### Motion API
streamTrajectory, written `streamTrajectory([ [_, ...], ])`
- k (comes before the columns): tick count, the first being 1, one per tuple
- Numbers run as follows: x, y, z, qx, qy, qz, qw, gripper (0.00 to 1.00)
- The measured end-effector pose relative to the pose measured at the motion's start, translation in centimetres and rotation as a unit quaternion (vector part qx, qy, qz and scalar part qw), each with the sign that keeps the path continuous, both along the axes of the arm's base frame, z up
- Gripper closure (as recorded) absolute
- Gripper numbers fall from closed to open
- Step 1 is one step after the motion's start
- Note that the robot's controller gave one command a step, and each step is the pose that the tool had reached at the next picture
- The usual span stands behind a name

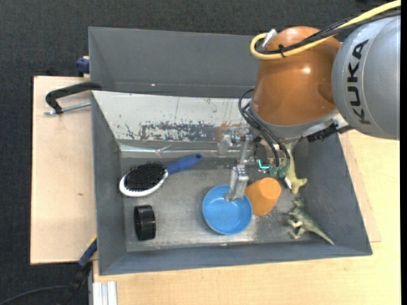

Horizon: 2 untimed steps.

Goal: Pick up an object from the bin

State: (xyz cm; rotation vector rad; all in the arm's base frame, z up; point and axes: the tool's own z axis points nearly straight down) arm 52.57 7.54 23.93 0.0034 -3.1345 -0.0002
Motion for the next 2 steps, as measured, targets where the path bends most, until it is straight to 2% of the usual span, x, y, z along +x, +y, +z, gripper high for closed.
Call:
streamTrajectory([
  [1,-0.8,-3.2,-10.0,0.001,-0.0016,0.166,0.9861,0.00],
  [2,0.4,-3.0,-17.2,0.001,-0.0010,0.217,0.9762,0.00],
])
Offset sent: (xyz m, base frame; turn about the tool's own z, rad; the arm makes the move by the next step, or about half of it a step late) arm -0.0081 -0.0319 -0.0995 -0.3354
